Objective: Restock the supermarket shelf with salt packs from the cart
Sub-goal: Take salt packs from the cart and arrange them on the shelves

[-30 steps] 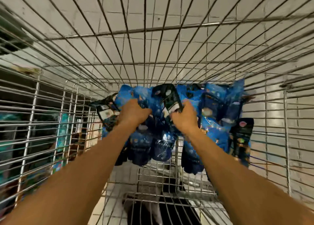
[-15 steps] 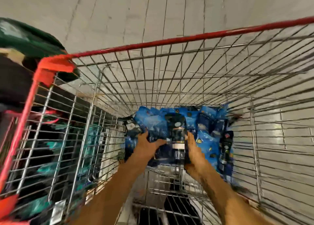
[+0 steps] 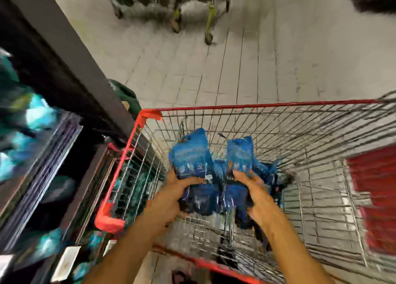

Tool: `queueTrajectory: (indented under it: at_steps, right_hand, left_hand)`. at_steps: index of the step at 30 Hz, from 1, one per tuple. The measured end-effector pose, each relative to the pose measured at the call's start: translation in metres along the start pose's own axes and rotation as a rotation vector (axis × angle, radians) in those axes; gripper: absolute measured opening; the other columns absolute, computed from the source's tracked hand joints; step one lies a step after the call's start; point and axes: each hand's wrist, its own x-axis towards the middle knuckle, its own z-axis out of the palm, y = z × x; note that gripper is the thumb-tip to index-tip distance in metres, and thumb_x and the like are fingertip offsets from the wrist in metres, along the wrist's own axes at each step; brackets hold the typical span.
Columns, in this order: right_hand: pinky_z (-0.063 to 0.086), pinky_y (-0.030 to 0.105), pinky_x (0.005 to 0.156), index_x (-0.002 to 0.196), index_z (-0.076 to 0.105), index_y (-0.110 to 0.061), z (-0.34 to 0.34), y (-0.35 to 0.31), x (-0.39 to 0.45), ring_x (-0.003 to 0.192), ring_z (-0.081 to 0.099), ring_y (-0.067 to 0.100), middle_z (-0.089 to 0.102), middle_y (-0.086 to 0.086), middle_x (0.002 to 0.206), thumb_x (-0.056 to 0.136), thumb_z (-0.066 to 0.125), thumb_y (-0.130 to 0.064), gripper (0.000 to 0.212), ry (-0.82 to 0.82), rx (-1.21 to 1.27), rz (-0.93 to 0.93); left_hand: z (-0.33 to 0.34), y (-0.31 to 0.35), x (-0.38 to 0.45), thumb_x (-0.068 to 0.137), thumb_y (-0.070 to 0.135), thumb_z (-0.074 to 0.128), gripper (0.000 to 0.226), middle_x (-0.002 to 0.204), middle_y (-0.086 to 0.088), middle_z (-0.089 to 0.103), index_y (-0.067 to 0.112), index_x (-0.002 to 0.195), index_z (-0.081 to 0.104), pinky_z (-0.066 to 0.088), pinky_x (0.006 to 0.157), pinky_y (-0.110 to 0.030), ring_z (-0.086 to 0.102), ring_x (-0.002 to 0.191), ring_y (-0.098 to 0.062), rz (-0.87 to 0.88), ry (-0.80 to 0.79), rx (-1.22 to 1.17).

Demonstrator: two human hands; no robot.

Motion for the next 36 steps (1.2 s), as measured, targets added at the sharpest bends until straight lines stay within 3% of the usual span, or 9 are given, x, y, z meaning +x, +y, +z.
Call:
queueTrajectory:
  at_steps: [3,6,8,10,13,19,24,30,36]
  right_hand:
    - [0.059,0.033,0.054,0.076,0.079,-0.029,0.023,-0.016,-0.035,0.068,0.073,0.023,0.077,0.003,0.088,0.051,0.087,-0.03,0.026,-0.052,0.027,-0.061]
    - [0.059,0.036,0.056,0.096,0.076,-0.029,0.051,-0.038,-0.076,0.072,0.071,0.027,0.075,0.002,0.1,0.054,0.093,-0.029,0.045,-0.203,-0.071,-0.126]
    - [0.061,0.036,0.065,0.105,0.074,-0.028,0.077,-0.051,-0.1,0.085,0.073,0.022,0.075,0.0,0.107,0.056,0.092,-0.032,0.052,-0.278,-0.167,-0.222]
    - [0.059,0.042,0.087,0.118,0.067,-0.015,0.107,-0.061,-0.116,0.106,0.069,0.027,0.072,0.008,0.117,0.061,0.089,-0.027,0.062,-0.351,-0.202,-0.299]
    - [0.059,0.043,0.087,0.121,0.063,-0.005,0.157,-0.072,-0.133,0.107,0.068,0.032,0.071,0.014,0.117,0.067,0.079,-0.02,0.059,-0.497,-0.245,-0.36]
    - [0.06,0.032,0.07,0.113,0.066,0.001,0.262,-0.084,-0.16,0.088,0.074,0.024,0.075,0.013,0.105,0.065,0.077,-0.015,0.051,-0.78,-0.297,-0.47]
    - [0.059,0.031,0.076,0.114,0.067,-0.009,0.337,-0.084,-0.188,0.099,0.072,0.025,0.073,0.014,0.114,0.071,0.077,-0.015,0.045,-1.096,-0.308,-0.481]
    - [0.055,0.036,0.094,0.117,0.068,-0.019,0.41,-0.076,-0.254,0.116,0.065,0.026,0.069,0.011,0.124,0.065,0.09,-0.036,0.059,-1.396,-0.317,-0.472]
    - [0.056,0.03,0.09,0.11,0.071,-0.017,0.464,-0.061,-0.353,0.105,0.07,0.018,0.074,0.006,0.114,0.068,0.081,-0.02,0.044,-1.647,-0.306,-0.448]
  left_hand:
    - [-0.021,0.026,-0.047,0.077,0.013,0.074,0.048,0.084,-0.011,0.075,0.0,0.121,0.063,0.058,0.053,-0.035,0.072,0.062,-0.025,-0.004,-0.022,-0.198]
    - [-0.05,0.048,-0.089,0.081,0.047,0.067,0.04,0.102,-0.013,0.075,0.018,0.107,0.075,0.06,0.057,-0.04,0.075,0.076,-0.03,0.037,-0.053,-0.343]
    - [-0.072,0.062,-0.113,0.082,0.05,0.066,0.042,0.109,-0.007,0.075,0.026,0.116,0.071,0.061,0.07,-0.043,0.074,0.091,-0.028,0.205,0.019,-0.325]
    - [-0.093,0.08,-0.14,0.077,0.051,0.069,0.054,0.118,-0.002,0.072,0.031,0.127,0.062,0.054,0.092,-0.051,0.07,0.106,-0.027,0.369,0.115,-0.256]
    - [-0.124,0.104,-0.184,0.074,0.054,0.075,0.055,0.123,0.002,0.07,0.034,0.124,0.063,0.047,0.103,-0.051,0.066,0.114,-0.024,0.596,0.212,-0.173]
    - [-0.177,0.146,-0.258,0.086,0.026,0.069,0.013,0.104,0.005,0.076,0.028,0.098,0.072,0.059,0.083,-0.034,0.072,0.095,-0.015,0.883,0.506,-0.077]
    - [-0.209,0.166,-0.322,0.089,0.017,0.069,0.012,0.09,0.017,0.076,0.02,0.1,0.067,0.052,0.063,-0.013,0.07,0.078,0.002,1.02,0.792,-0.054]
    - [-0.228,0.17,-0.412,0.088,0.012,0.069,0.022,0.105,0.003,0.076,0.015,0.11,0.067,0.055,0.073,-0.022,0.072,0.093,-0.01,1.159,1.028,-0.075]
    - [-0.242,0.171,-0.512,0.09,0.01,0.067,0.019,0.101,0.007,0.077,0.018,0.107,0.066,0.056,0.071,-0.02,0.072,0.092,-0.009,1.277,1.19,-0.113]
